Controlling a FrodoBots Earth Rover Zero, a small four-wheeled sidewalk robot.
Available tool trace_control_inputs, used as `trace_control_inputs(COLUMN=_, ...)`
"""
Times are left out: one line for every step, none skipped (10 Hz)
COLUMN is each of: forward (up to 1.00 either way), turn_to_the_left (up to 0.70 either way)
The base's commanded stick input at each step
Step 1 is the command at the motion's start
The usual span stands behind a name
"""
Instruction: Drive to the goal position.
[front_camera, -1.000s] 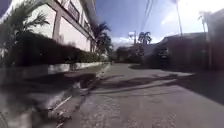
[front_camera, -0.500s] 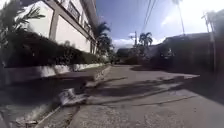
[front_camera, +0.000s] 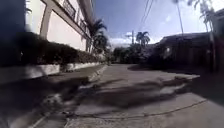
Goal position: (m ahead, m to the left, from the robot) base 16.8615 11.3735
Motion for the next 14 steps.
trace_control_inputs(forward=0.7, turn_to_the_left=-0.03)
trace_control_inputs(forward=0.7, turn_to_the_left=-0.03)
trace_control_inputs(forward=0.7, turn_to_the_left=-0.03)
trace_control_inputs(forward=0.7, turn_to_the_left=-0.03)
trace_control_inputs(forward=0.7, turn_to_the_left=-0.03)
trace_control_inputs(forward=0.7, turn_to_the_left=-0.03)
trace_control_inputs(forward=0.7, turn_to_the_left=-0.03)
trace_control_inputs(forward=0.7, turn_to_the_left=-0.03)
trace_control_inputs(forward=0.7, turn_to_the_left=-0.03)
trace_control_inputs(forward=0.7, turn_to_the_left=-0.03)
trace_control_inputs(forward=0.7, turn_to_the_left=-0.27)
trace_control_inputs(forward=0.7, turn_to_the_left=-0.35)
trace_control_inputs(forward=0.7, turn_to_the_left=-0.35)
trace_control_inputs(forward=0.7, turn_to_the_left=-0.11)
